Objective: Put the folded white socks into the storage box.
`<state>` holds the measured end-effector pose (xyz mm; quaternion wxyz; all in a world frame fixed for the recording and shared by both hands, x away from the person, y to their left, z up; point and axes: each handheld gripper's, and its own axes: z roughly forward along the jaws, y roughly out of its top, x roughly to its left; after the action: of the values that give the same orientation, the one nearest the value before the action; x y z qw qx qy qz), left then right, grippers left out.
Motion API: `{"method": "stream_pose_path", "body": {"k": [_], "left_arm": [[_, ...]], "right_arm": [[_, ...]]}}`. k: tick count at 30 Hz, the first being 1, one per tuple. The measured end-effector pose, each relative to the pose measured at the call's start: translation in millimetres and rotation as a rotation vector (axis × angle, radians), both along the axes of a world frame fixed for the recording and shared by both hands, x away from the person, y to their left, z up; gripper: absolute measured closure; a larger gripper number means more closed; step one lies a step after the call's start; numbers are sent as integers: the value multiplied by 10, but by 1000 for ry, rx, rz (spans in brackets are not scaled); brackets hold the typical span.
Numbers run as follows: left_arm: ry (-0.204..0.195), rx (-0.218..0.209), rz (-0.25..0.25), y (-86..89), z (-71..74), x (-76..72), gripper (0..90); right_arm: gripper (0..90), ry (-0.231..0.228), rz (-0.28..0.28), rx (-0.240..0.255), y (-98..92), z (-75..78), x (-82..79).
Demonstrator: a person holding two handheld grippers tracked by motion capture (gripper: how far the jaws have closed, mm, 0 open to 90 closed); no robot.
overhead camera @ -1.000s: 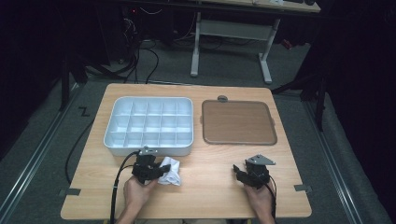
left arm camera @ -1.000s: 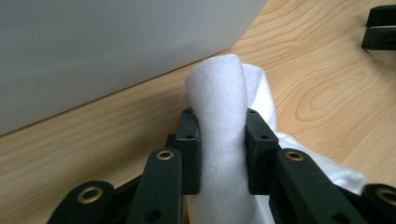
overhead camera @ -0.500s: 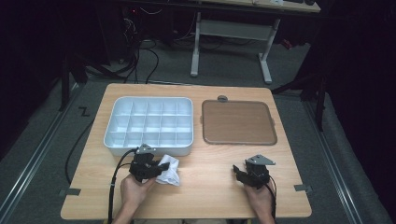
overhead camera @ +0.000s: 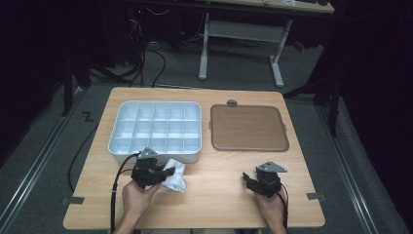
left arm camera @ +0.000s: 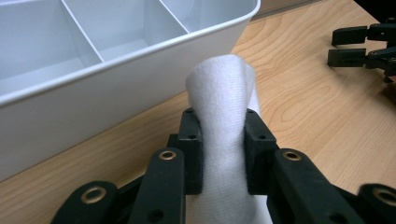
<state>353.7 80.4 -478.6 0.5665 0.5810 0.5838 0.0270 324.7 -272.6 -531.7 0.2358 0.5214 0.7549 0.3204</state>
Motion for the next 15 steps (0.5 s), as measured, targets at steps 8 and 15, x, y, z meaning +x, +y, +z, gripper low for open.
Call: {"method": "stream_pose_path", "body": {"k": [8,15], "left_arm": [[-4,-19,10,29,39,-9,736],[-5,-24,4,55,113,18,736]], "right_arm": [[403,-1,3,0,2,-1,0],[401,-1,6,0,2,-1,1]]}}
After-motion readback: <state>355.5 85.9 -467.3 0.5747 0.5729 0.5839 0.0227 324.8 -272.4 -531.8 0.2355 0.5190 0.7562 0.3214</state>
